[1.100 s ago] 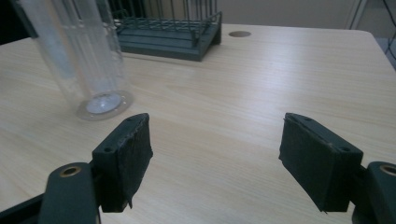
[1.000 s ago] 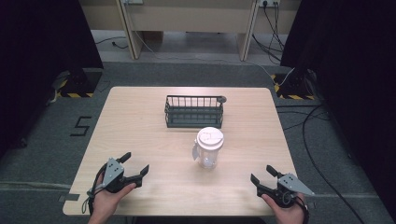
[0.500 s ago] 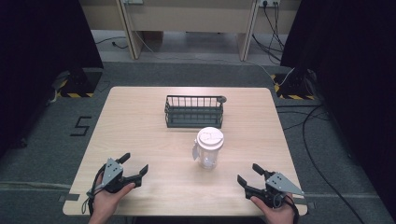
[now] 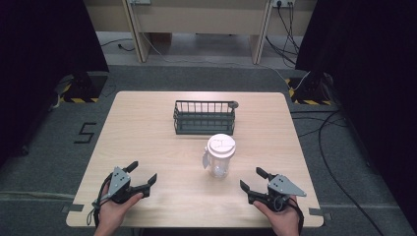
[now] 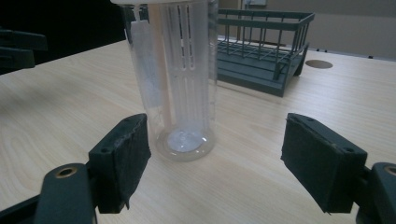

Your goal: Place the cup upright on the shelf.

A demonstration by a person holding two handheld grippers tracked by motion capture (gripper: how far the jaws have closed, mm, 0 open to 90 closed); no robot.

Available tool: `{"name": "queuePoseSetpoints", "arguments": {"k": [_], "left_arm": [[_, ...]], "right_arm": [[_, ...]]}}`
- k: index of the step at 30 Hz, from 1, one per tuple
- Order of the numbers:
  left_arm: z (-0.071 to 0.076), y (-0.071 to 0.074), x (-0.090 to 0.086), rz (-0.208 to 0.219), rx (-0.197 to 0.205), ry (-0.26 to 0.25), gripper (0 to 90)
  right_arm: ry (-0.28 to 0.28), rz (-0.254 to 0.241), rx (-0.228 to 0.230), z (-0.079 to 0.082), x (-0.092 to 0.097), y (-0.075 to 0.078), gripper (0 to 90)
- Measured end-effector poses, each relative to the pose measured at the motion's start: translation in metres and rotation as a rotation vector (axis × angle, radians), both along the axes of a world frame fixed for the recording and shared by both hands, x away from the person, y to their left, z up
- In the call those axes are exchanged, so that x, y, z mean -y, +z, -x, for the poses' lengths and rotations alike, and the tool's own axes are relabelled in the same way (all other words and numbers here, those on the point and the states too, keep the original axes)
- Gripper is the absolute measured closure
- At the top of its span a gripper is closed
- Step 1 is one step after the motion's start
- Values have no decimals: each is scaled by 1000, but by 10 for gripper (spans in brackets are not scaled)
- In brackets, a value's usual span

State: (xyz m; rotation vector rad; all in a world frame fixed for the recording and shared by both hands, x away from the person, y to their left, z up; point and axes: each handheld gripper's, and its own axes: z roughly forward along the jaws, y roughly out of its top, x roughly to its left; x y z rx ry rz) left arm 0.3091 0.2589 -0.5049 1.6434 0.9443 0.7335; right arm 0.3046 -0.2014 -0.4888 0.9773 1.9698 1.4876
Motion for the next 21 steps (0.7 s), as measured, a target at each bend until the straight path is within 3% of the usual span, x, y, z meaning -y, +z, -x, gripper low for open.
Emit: {"name": "queuePoseSetpoints", "arguments": {"k": [21], "left_arm": [[1, 1, 1, 4, 2, -7, 147]], "right_arm": [[35, 19, -1, -25, -32, -1, 218]]}}
